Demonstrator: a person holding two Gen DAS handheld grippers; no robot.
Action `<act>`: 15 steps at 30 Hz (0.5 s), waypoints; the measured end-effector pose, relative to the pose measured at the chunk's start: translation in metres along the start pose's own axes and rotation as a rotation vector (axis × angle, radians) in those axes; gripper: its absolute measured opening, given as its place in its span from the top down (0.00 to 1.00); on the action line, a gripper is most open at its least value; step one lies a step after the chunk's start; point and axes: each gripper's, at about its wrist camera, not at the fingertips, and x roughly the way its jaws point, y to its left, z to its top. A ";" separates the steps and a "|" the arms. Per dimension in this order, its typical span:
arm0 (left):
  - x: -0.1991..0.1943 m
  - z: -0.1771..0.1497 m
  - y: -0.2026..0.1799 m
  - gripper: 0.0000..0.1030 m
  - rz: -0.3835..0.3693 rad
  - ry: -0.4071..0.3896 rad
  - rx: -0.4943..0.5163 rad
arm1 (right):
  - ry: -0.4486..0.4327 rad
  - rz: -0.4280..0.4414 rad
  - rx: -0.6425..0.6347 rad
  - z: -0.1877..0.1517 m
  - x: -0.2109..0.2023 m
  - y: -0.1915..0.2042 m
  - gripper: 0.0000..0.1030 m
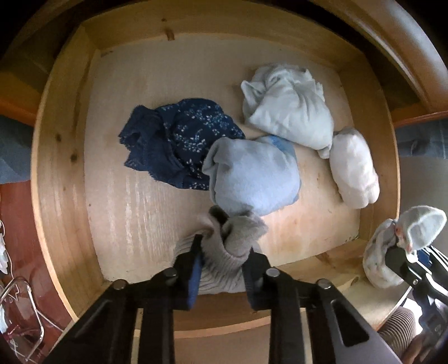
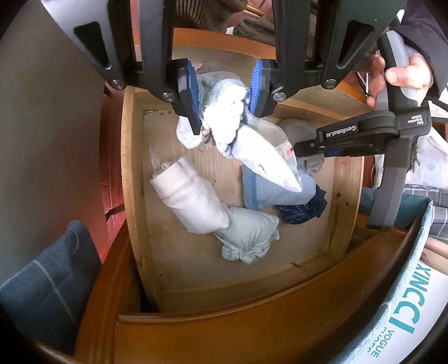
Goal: Take underwear out of drawer
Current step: 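Lift the grey sock with the left tool and lower it into the box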
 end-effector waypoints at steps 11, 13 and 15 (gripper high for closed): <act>-0.060 -0.033 0.005 0.79 -0.010 -0.163 0.001 | -0.003 -0.019 -0.013 -0.001 -0.001 0.004 0.72; -0.073 -0.040 0.004 0.79 -0.007 -0.197 0.009 | -0.004 -0.020 -0.013 -0.001 -0.001 0.004 0.72; -0.081 -0.051 0.001 0.79 -0.001 -0.232 0.007 | -0.005 -0.023 -0.014 -0.002 -0.002 0.004 0.72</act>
